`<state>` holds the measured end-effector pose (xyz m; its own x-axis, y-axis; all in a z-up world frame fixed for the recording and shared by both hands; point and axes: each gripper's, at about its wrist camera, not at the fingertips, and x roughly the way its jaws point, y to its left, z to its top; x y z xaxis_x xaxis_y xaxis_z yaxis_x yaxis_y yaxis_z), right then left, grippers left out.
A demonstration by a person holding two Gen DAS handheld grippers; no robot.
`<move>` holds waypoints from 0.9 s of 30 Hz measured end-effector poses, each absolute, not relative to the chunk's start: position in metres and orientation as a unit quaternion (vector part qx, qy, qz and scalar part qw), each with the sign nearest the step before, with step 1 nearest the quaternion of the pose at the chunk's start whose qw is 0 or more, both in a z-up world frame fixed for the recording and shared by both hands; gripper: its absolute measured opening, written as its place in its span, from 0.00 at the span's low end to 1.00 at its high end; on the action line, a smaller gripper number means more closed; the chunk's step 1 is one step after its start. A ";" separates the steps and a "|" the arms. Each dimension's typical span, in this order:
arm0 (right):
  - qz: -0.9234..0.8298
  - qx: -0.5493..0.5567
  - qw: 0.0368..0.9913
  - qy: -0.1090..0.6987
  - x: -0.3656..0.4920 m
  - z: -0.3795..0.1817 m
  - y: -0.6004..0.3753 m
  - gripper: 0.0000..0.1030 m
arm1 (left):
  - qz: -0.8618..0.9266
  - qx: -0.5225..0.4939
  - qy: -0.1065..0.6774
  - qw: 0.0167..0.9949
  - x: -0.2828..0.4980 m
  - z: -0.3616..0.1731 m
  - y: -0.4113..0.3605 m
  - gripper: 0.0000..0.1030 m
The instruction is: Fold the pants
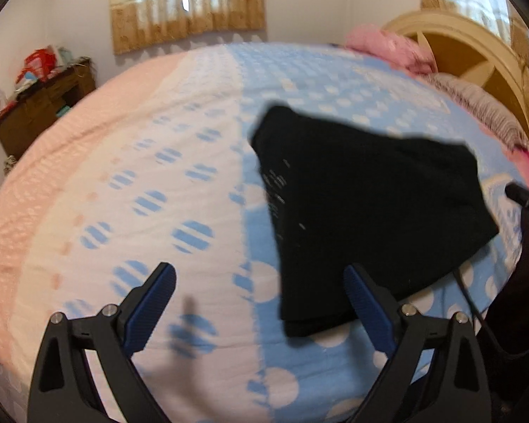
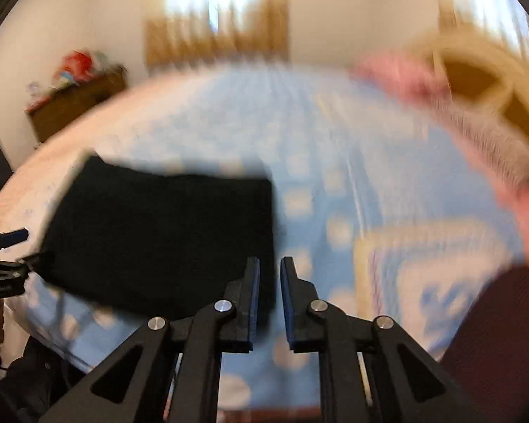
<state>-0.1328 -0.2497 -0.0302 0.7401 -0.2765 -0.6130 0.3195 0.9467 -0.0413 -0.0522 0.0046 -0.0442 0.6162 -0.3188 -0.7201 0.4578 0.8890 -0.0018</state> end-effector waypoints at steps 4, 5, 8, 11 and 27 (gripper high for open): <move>0.001 0.075 0.955 0.286 -0.100 0.001 -0.218 0.13 | -0.196 0.060 0.320 0.925 -0.049 -0.017 0.008 0.95; 0.040 0.095 0.952 0.287 -0.083 0.003 -0.209 0.13 | -0.189 0.057 0.314 0.929 -0.046 -0.017 0.007 0.95; 0.119 0.100 0.941 0.300 -0.027 -0.001 -0.178 0.13 | -0.162 0.061 0.339 0.925 -0.031 -0.037 -0.002 0.94; 0.146 0.080 0.929 0.331 0.025 -0.018 -0.148 0.13 | -0.145 0.057 0.383 0.911 -0.023 -0.064 0.001 0.93; 0.119 0.139 0.942 0.283 0.034 -0.015 -0.171 0.13 | -0.170 0.038 0.366 0.914 -0.024 -0.055 0.021 0.94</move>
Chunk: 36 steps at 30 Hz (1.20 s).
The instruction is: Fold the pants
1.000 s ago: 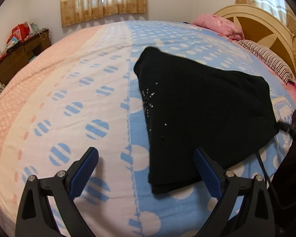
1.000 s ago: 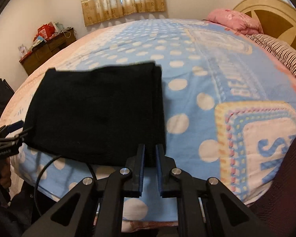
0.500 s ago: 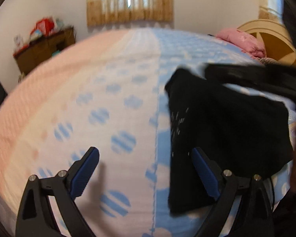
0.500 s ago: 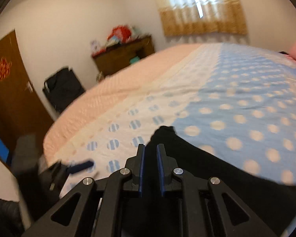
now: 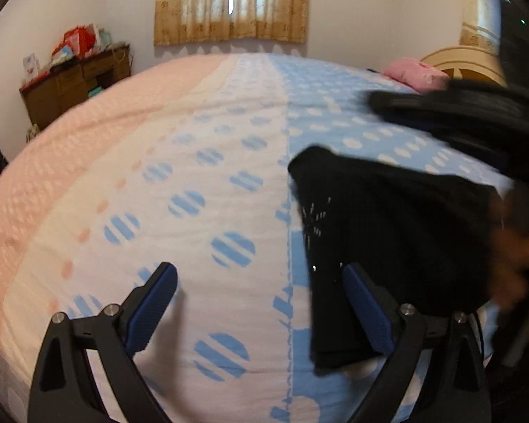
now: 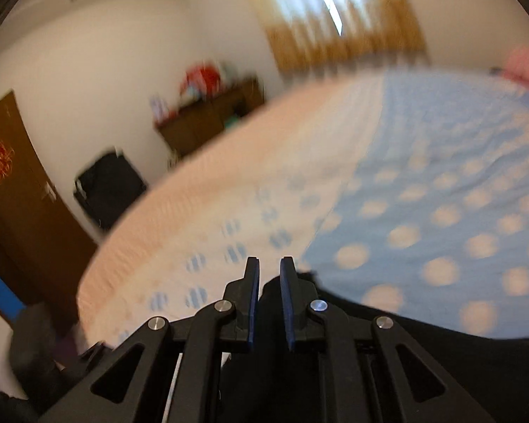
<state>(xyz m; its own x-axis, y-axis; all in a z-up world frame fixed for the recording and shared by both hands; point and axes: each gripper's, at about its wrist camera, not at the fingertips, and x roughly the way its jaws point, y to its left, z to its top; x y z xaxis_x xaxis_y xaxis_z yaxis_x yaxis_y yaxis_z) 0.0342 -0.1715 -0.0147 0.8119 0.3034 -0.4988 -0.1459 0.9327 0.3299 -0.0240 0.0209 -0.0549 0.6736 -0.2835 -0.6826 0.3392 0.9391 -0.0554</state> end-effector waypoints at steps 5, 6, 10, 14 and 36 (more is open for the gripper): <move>-0.038 0.082 0.963 0.256 -0.045 -0.001 -0.231 0.13 | -0.184 0.039 0.334 0.924 -0.020 -0.039 0.009 0.94; -0.069 0.087 0.958 0.263 -0.054 -0.008 -0.246 0.13 | -0.188 0.041 0.332 0.924 -0.019 -0.037 0.003 0.94; -0.105 0.156 0.930 0.316 -0.063 -0.047 -0.282 0.13 | -0.182 0.073 0.347 0.917 -0.010 -0.039 -0.031 0.94; -0.097 0.171 0.924 0.329 -0.069 -0.070 -0.284 0.14 | -0.167 0.116 0.366 0.908 -0.010 -0.050 -0.052 0.94; -0.107 0.192 0.930 0.295 -0.150 -0.046 -0.300 0.66 | -0.180 0.109 0.373 0.903 -0.024 -0.038 -0.047 0.94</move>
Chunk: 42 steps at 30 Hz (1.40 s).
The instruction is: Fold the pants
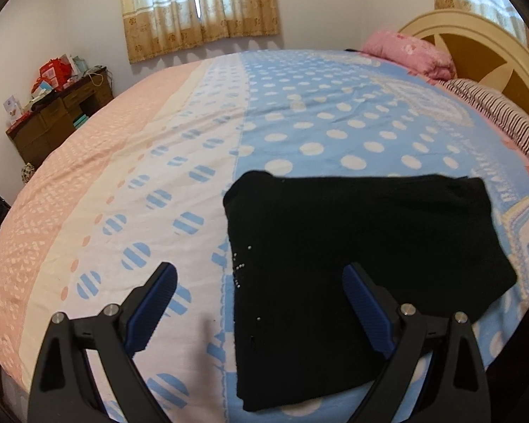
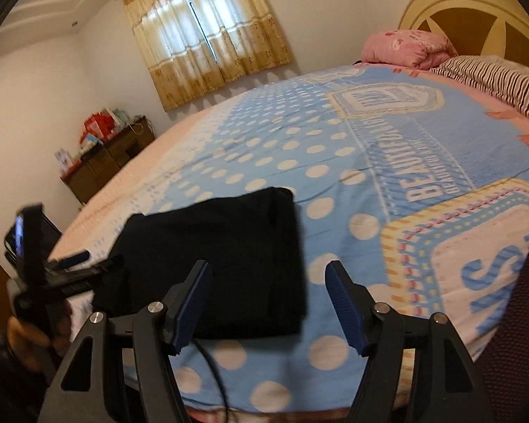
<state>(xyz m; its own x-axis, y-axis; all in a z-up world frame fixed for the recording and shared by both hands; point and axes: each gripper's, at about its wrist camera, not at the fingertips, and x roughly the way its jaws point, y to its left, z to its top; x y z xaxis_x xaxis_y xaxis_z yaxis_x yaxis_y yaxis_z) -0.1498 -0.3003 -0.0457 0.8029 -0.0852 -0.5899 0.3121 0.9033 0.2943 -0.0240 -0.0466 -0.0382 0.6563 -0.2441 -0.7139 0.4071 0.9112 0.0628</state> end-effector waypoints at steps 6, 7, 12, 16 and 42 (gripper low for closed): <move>-0.113 0.235 0.911 0.318 -0.145 -0.065 -0.310 0.66 | -0.181 0.089 0.381 0.902 -0.022 -0.037 -0.042 0.94; -0.112 0.236 0.911 0.320 -0.144 -0.067 -0.310 0.66 | -0.181 0.086 0.381 0.902 -0.022 -0.037 -0.041 0.94; -0.121 0.223 0.911 0.325 -0.137 -0.070 -0.310 0.66 | -0.180 0.079 0.387 0.901 -0.020 -0.038 -0.042 0.94; -0.132 0.198 0.915 0.327 -0.138 -0.067 -0.309 0.66 | -0.190 0.085 0.386 0.899 -0.023 -0.039 -0.044 0.94; -0.094 0.233 0.912 0.324 -0.112 -0.078 -0.310 0.66 | -0.180 0.056 0.438 0.879 -0.018 -0.063 -0.047 0.95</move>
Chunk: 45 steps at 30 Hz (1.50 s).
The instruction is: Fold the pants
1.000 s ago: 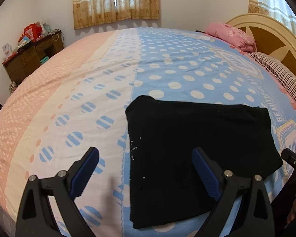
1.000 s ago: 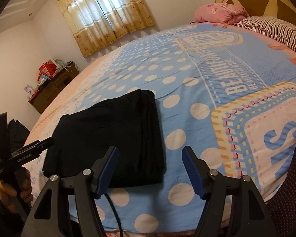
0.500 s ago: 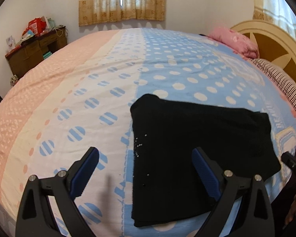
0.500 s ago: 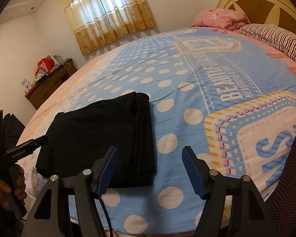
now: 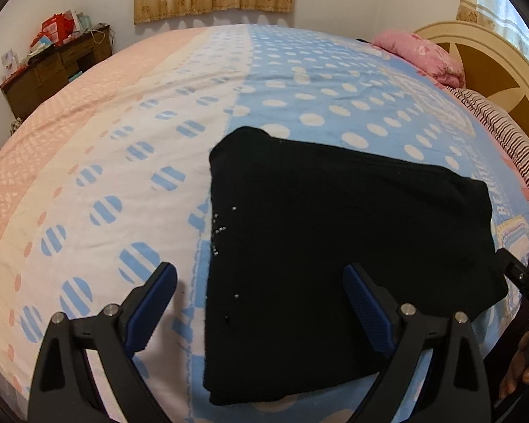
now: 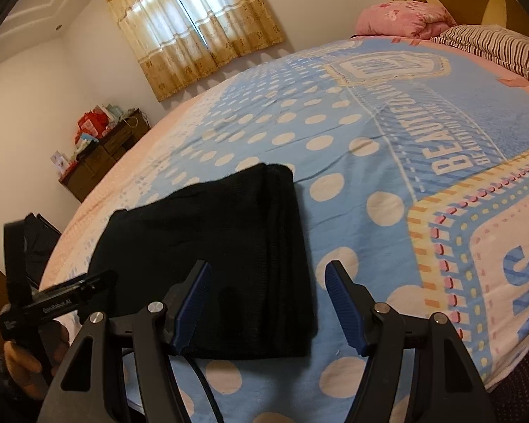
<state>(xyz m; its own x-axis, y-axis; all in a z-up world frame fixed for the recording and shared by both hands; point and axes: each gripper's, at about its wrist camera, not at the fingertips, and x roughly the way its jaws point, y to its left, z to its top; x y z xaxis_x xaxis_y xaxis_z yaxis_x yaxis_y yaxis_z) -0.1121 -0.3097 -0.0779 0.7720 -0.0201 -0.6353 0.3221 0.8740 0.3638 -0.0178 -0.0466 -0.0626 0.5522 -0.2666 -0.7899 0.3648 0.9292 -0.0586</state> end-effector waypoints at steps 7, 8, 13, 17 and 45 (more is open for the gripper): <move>-0.097 0.239 0.912 0.318 -0.125 -0.073 -0.313 0.66 | -0.185 0.069 0.433 0.879 -0.021 -0.062 -0.048 0.95; -0.094 0.237 0.912 0.321 -0.127 -0.072 -0.313 0.66 | -0.189 0.073 0.432 0.879 -0.022 -0.061 -0.049 0.95; -0.082 0.189 0.915 0.347 -0.140 -0.067 -0.297 0.28 | -0.206 0.112 0.420 0.877 -0.034 -0.062 -0.049 0.94; -0.082 0.204 0.910 0.352 -0.150 -0.072 -0.296 0.28 | -0.210 0.127 0.415 0.876 -0.040 -0.062 -0.047 0.95; -0.101 0.130 0.927 0.338 -0.150 -0.068 -0.277 0.12 | -0.199 0.094 0.407 0.887 -0.068 -0.056 0.024 0.98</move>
